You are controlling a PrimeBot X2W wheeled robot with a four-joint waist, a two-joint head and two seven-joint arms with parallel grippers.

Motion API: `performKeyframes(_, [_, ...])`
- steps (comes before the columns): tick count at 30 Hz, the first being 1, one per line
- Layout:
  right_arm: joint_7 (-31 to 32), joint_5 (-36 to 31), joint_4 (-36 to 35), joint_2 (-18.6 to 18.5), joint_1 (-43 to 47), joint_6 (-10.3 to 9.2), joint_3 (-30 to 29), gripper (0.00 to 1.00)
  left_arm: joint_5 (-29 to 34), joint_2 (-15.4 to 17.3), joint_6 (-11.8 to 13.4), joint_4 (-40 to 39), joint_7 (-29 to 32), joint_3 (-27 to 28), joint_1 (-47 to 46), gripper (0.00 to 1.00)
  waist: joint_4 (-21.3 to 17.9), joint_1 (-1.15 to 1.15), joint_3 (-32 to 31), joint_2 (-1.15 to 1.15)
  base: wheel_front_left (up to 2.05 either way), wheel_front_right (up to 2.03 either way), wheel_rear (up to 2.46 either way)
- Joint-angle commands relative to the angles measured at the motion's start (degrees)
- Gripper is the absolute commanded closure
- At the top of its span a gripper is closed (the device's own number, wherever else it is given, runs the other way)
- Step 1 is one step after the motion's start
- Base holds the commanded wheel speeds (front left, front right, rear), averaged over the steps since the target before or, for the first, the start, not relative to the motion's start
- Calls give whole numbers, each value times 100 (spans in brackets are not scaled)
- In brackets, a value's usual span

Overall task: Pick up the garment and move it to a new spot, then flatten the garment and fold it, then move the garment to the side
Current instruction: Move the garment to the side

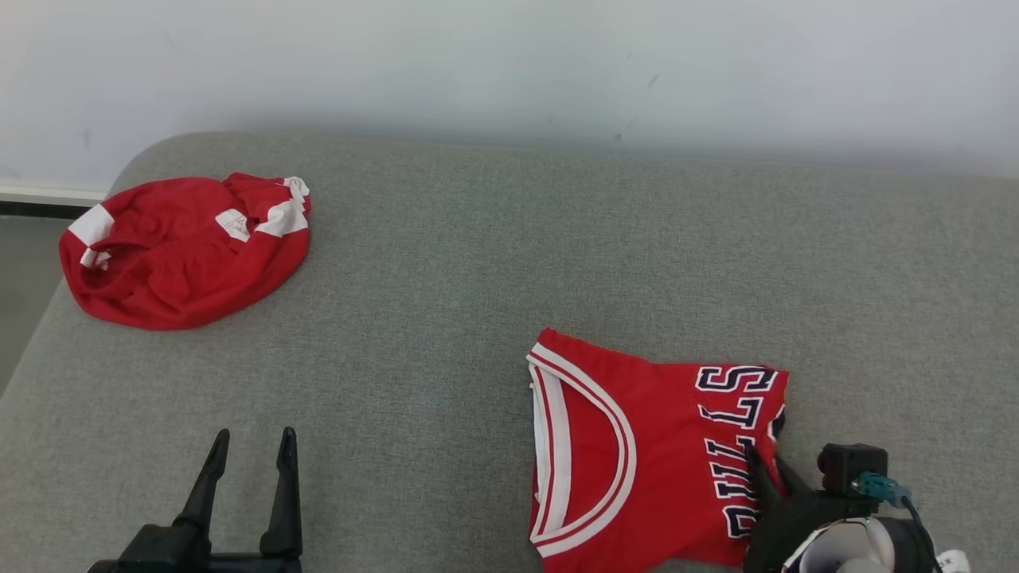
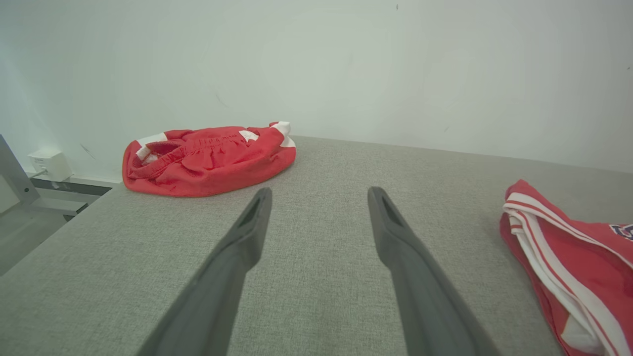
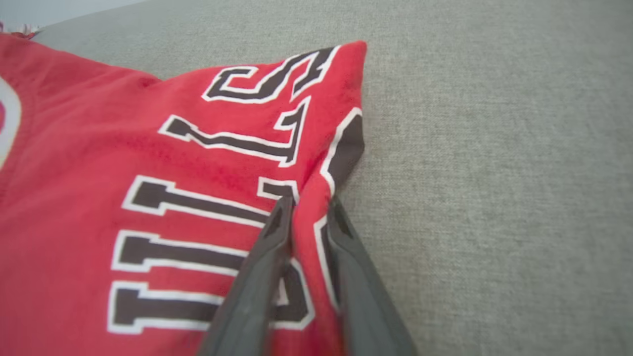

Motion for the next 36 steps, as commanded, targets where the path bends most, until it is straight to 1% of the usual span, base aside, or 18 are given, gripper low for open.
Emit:
performKeyframes(1, [14,56,146,30,29,-16,78,100,-25,15,5,6,-19,28,-22,0,-23,0,10,0,0,0,0])
performKeyframes(7, [-96,158,105,-156,-651,-16,300,100,-22,2,6,-73,-19,59,-110,0,-104,0,162,0,0,0,0])
performKeyframes(9, [-77,162,104,-268,-942,-16,353,100,-34,-3,6,-122,-19,47,-165,0,-125,0,275,0,0,0,0])
performKeyframes(15, [-18,201,142,-707,-1942,-16,363,100,-91,14,5,-317,-19,-39,-446,0,-174,0,853,0,0,0,0])
performKeyframes(17, [31,141,153,-925,-2277,-16,352,100,-121,28,5,-404,-19,-89,-563,0,-214,0,1117,0,0,0,0])
performKeyframes(21, [117,116,152,-1303,-2904,-16,329,100,-189,131,5,-602,-19,-102,-805,0,-403,0,1653,0,0,0,0])
performKeyframes(22, [117,116,152,-1303,-2904,-16,329,100,-189,131,5,-602,-19,-102,-805,0,-403,0,1653,0,0,0,0])
performKeyframes(25, [139,91,138,-1667,-3245,-16,256,100,-170,261,6,-751,-19,-164,-974,0,-571,0,2013,0,0,0,0])
performKeyframes(29, [161,102,65,-2074,-3629,-16,162,100,-197,445,7,-998,-19,-109,-1178,0,-850,0,2405,0,0,0,0])
performKeyframes(36, [409,28,-314,-2569,-3935,-16,-148,100,-148,750,7,-1315,-18,57,-1280,0,-1265,0,2841,0,0,0,0])
